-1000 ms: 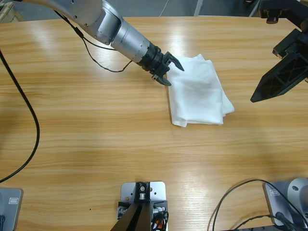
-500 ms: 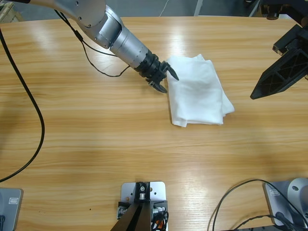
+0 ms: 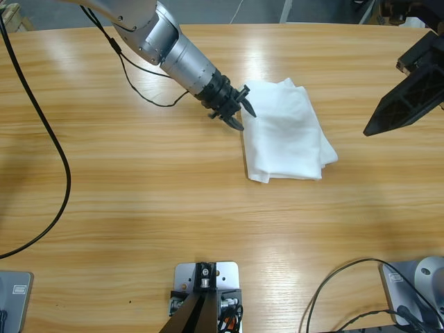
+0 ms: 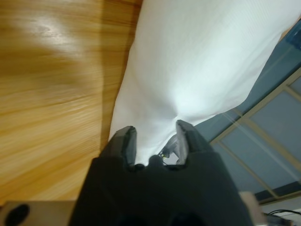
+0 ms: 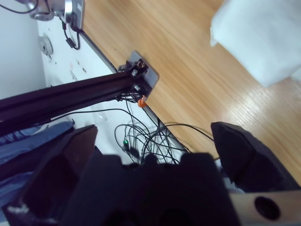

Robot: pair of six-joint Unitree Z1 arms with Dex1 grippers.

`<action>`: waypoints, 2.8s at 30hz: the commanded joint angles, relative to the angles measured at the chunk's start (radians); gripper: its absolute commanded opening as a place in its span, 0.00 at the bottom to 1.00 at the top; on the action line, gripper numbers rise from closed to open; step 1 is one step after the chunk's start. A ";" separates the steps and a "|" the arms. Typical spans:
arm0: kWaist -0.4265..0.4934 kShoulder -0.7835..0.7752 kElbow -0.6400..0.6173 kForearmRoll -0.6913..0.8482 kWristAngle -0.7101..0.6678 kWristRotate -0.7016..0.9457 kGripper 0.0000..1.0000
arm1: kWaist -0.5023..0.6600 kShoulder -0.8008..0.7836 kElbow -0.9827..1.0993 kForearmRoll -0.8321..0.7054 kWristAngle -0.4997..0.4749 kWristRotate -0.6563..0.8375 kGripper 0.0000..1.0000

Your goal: Fold clothes

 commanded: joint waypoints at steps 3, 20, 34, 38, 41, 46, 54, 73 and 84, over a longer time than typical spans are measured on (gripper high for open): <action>0.031 -0.255 0.175 0.019 0.171 0.351 0.63 | -0.082 0.096 0.054 -0.184 0.029 0.060 1.00; 0.262 -0.735 0.475 0.123 0.171 0.684 0.80 | 0.114 0.539 -0.177 -0.192 -0.406 0.176 0.99; 0.381 -0.836 0.481 0.270 0.104 0.811 0.80 | 0.209 0.645 -0.217 -0.189 -0.331 0.188 0.99; 0.406 -0.851 0.482 0.310 0.100 0.847 0.80 | 0.289 0.653 -0.271 -0.182 -0.290 0.184 0.99; 0.422 -0.861 0.484 0.326 0.091 0.864 0.80 | 0.344 0.654 -0.333 -0.163 -0.254 0.185 0.99; 0.434 -0.872 0.496 0.341 0.086 0.888 0.80 | 0.431 0.681 -0.489 -0.091 -0.225 0.196 0.99; 0.494 -0.934 0.535 0.383 0.072 0.941 0.80 | 0.488 0.713 -0.626 0.027 -0.251 0.223 0.99; 0.495 -0.947 0.616 0.398 0.016 0.962 0.80 | 0.221 0.586 -0.602 0.045 -0.227 0.228 1.00; 0.486 -0.886 0.654 0.346 0.023 1.023 0.80 | 0.109 0.469 -0.406 -0.195 -0.213 0.373 1.00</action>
